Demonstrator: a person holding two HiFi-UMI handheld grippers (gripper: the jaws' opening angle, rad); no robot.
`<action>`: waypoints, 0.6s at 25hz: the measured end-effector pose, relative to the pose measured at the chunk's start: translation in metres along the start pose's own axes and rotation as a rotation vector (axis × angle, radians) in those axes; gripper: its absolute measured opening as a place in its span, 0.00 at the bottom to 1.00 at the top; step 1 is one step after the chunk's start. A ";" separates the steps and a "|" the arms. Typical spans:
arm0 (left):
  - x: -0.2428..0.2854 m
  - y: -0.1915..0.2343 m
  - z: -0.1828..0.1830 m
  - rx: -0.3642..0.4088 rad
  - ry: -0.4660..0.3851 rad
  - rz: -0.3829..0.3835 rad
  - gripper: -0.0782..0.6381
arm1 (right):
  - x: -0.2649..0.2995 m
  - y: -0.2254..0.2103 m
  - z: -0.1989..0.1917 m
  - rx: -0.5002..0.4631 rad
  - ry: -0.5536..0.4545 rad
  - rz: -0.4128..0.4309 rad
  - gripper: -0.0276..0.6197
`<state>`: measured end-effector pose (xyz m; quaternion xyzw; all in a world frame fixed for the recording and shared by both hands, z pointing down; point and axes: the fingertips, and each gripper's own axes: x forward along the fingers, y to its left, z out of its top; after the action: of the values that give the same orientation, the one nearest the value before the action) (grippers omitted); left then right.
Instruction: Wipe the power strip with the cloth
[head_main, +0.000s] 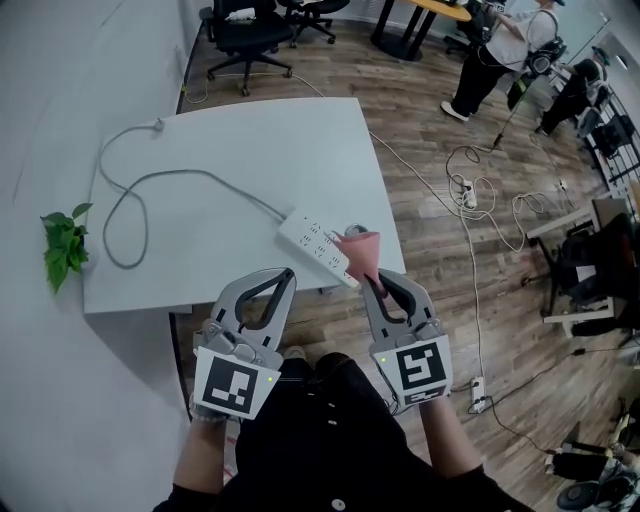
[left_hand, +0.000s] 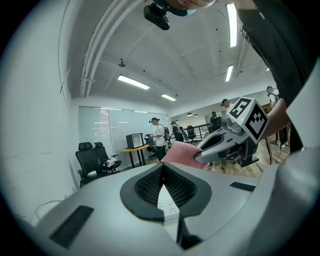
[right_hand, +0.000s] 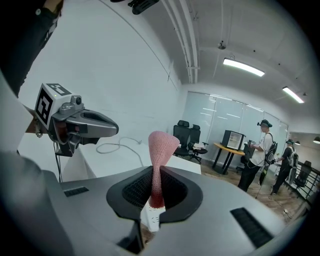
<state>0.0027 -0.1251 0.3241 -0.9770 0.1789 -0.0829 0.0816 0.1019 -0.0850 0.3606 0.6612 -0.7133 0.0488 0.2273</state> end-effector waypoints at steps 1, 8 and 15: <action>0.001 0.000 0.001 -0.002 -0.001 0.001 0.13 | 0.002 -0.002 -0.001 -0.003 0.004 0.002 0.12; 0.006 0.010 0.003 -0.006 -0.001 0.048 0.13 | 0.019 -0.015 -0.002 -0.032 0.004 0.034 0.12; 0.011 0.015 -0.001 -0.012 0.011 0.114 0.13 | 0.045 -0.029 -0.002 -0.088 0.002 0.087 0.12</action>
<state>0.0082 -0.1429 0.3238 -0.9652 0.2352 -0.0823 0.0791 0.1296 -0.1289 0.3732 0.6188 -0.7427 0.0278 0.2545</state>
